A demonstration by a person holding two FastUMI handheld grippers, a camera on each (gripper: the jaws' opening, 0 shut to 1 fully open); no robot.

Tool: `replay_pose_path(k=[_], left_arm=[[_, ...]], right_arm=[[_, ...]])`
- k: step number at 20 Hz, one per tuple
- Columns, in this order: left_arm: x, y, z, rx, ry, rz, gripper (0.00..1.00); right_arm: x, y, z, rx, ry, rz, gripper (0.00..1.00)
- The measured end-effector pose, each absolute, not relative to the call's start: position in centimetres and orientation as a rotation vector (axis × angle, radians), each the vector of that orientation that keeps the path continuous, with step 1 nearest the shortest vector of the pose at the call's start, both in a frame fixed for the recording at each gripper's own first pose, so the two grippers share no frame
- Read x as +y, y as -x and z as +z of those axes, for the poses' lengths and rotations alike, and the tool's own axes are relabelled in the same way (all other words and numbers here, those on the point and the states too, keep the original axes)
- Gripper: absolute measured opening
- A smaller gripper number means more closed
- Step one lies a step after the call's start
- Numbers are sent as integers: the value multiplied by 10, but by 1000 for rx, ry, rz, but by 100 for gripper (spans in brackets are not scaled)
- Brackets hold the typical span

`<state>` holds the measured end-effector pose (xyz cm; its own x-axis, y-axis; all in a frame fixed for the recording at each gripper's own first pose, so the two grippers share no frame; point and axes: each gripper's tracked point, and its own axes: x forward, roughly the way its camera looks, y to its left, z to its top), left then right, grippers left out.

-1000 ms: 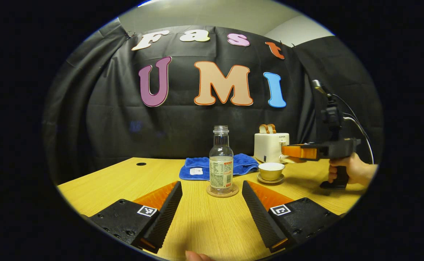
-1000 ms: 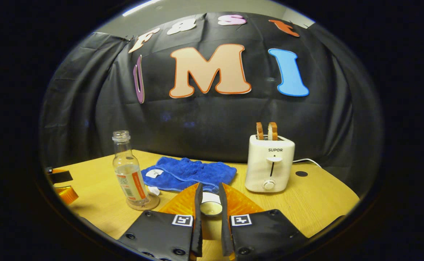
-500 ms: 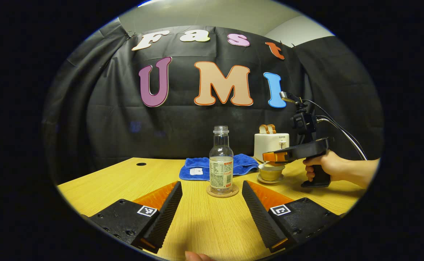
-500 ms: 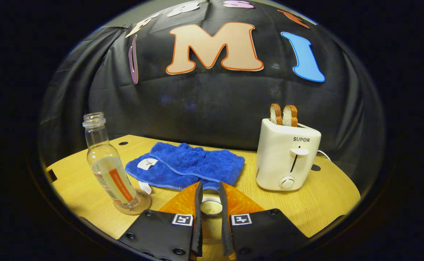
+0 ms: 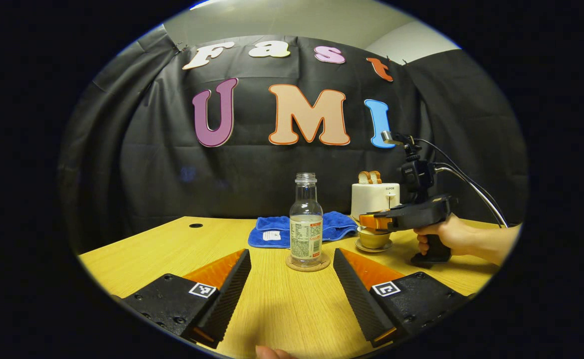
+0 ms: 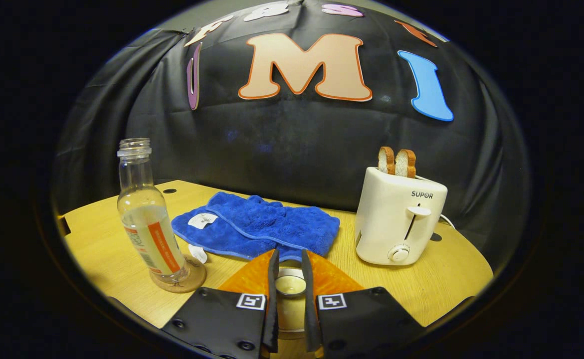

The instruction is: Open the teacup lid with one hand, grasp the water bottle and pour water into the teacup with the other hand; after pouring, place the water bottle on the coaster and then close the teacup lid.

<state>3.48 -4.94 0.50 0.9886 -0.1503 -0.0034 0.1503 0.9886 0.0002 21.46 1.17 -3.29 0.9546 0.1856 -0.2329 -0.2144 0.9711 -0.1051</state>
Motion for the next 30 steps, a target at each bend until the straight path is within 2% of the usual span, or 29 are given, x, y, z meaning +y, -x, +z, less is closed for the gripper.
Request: replay_pose_path(k=[2, 6, 12, 13, 15, 20, 30], left_arm=[[-48, -34, 5, 4, 0, -147, 100], [-47, -35, 6, 4, -1, -145, 97], [-43, -35, 4, 8, -2, -116, 97], [-41, -36, 4, 9, -2, -104, 100], [-42, -38, 4, 8, -1, -91, 97], [-52, -47, 4, 10, -3, -70, 97], [-74, -32, 4, 8, -3, -27, 97]], right_arm=[[11, -214, -37, 197, 161, 203, 34], [16, -203, -14, 66, 196, 211, 99], [2, -195, -7, 18, 105, 164, 100], [-3, -195, -7, 20, 74, 145, 98], [-16, -196, -7, 32, -16, 98, 100], [-22, -178, -7, 26, 2, 63, 99], [-34, -43, 2, 5, -2, -44, 99]])
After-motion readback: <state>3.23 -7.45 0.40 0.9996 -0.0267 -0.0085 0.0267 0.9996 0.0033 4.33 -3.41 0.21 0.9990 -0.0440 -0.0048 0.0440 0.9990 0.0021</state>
